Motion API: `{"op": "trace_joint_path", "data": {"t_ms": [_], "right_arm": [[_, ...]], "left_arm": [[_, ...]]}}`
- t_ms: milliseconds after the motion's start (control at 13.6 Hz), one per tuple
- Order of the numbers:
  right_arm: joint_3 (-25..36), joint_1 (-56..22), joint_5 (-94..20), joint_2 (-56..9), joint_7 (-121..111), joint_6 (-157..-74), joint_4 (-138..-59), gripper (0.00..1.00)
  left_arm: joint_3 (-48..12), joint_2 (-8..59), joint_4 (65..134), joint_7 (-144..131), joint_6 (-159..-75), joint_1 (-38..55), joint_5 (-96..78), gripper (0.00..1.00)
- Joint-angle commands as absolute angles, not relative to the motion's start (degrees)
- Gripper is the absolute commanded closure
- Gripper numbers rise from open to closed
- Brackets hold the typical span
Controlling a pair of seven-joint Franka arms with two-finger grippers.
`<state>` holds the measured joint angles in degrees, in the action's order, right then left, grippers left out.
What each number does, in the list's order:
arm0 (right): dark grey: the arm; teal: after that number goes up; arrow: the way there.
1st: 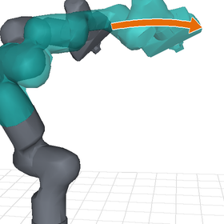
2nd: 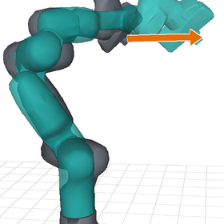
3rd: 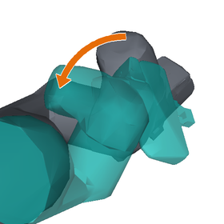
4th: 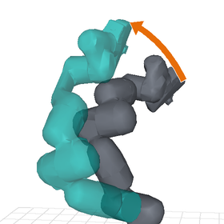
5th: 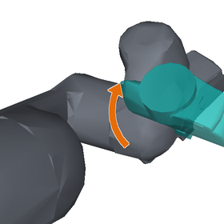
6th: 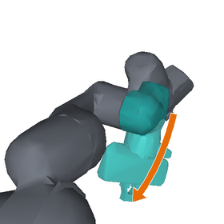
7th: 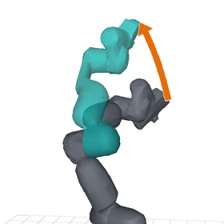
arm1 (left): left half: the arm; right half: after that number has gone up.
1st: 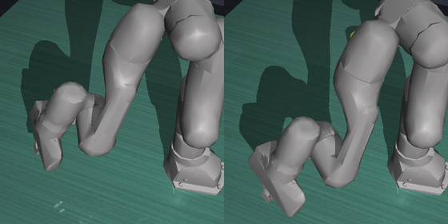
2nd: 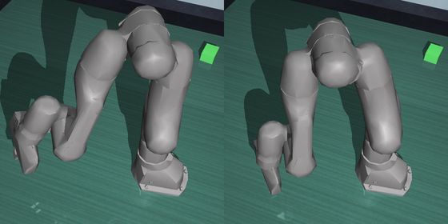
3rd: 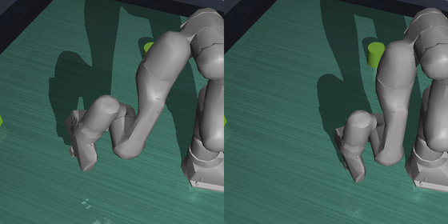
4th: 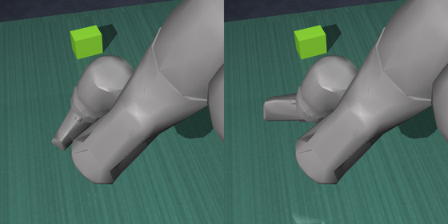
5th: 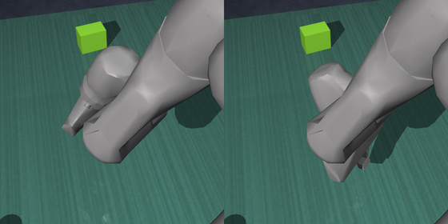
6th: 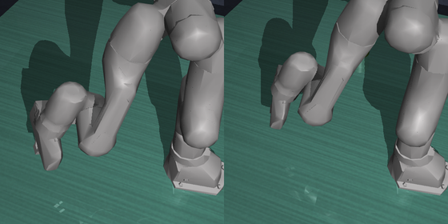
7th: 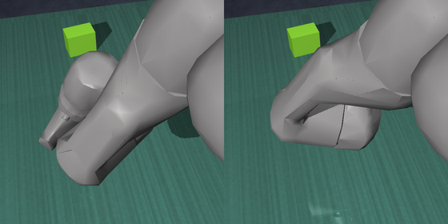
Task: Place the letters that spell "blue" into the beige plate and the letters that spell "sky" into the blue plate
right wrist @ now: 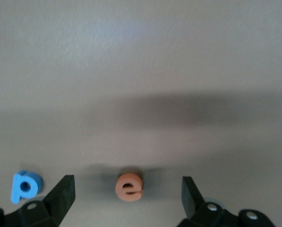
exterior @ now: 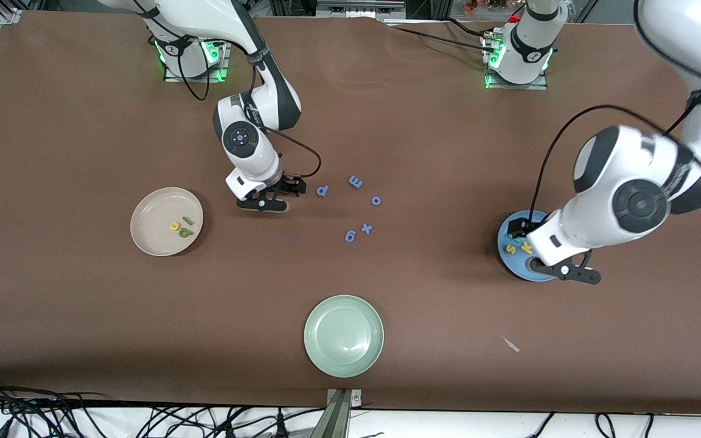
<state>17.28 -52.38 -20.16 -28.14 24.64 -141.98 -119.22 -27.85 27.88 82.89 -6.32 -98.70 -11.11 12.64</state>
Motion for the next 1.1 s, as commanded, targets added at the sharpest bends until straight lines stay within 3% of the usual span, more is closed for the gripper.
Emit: {"op": "trace_joint_path", "data": {"t_ms": [0, 147, 294, 662, 882, 1029], "right_arm": [[16.17, -52.38, -20.83, -26.54, 24.18, -144.05, -122.43, 0.00], [15.91, -52.47, -20.83, -26.98, 23.73, -144.05, -122.61, 0.02], [15.91, -52.38, -20.74, -27.33, 23.73, -144.05, -122.52, 0.19], [15.91, -52.38, -20.83, -28.04, 23.82, -145.10, -122.08, 0.40], [15.91, -52.38, -20.83, -28.56, 23.99, -146.07, -121.99, 0.51], [15.91, -52.38, -20.83, -29.00, 24.08, -146.86, -121.99, 0.56]], "left_arm": [[-27.51, 23.48, 77.72, -4.66, -91.42, -11.42, 10.20, 0.00], [-26.99, 21.20, 75.85, -4.13, -89.22, -13.17, 9.93, 0.00], [-24.89, 16.28, 76.29, -4.22, -88.69, -13.01, 9.15, 0.00], [-3.10, 2.30, 88.22, -4.13, -88.94, 0.50, -3.43, 0.00], [-2.81, -2.98, 100.07, -4.22, -95.07, 2.28, -2.12, 0.00], [-3.34, -3.51, 100.63, -4.57, -95.80, 2.02, -0.80, 0.00]]}}
